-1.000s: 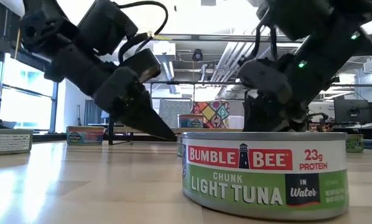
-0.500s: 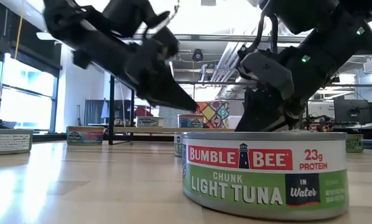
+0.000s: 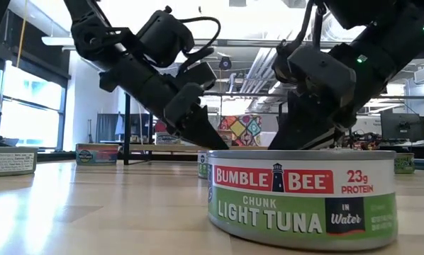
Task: Stack canned seafood by type on shelf
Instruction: Put the center green tuna can on the shelf
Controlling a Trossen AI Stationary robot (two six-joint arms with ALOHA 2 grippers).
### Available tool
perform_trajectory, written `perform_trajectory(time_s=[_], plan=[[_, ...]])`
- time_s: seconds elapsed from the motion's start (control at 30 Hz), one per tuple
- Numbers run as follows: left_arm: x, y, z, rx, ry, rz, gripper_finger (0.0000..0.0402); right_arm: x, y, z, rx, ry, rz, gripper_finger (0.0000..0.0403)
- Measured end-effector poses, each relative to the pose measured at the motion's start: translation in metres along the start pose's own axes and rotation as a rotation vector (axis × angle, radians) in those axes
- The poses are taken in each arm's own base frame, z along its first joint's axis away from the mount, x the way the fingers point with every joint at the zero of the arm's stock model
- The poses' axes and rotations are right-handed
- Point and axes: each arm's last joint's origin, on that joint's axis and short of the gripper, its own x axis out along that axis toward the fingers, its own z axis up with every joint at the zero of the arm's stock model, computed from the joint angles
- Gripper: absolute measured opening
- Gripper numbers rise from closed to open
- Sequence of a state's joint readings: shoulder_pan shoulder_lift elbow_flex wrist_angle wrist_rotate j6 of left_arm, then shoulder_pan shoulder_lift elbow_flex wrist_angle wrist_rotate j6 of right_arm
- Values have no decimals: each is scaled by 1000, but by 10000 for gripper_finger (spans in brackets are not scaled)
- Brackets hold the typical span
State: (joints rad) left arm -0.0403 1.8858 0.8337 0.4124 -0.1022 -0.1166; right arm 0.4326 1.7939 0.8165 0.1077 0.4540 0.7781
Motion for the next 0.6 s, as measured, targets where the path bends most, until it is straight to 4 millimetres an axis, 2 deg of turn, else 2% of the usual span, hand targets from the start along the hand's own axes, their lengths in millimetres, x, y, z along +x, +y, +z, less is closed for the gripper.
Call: perform_trajectory(time_s=[0.23,0.6], plan=[[-5,-6,8,18,-35,-53,0,0,0,0,1,-10,-2,39],[-2,-2,1,0,21,-66,0,0,1,1,-23,-17,5,39]])
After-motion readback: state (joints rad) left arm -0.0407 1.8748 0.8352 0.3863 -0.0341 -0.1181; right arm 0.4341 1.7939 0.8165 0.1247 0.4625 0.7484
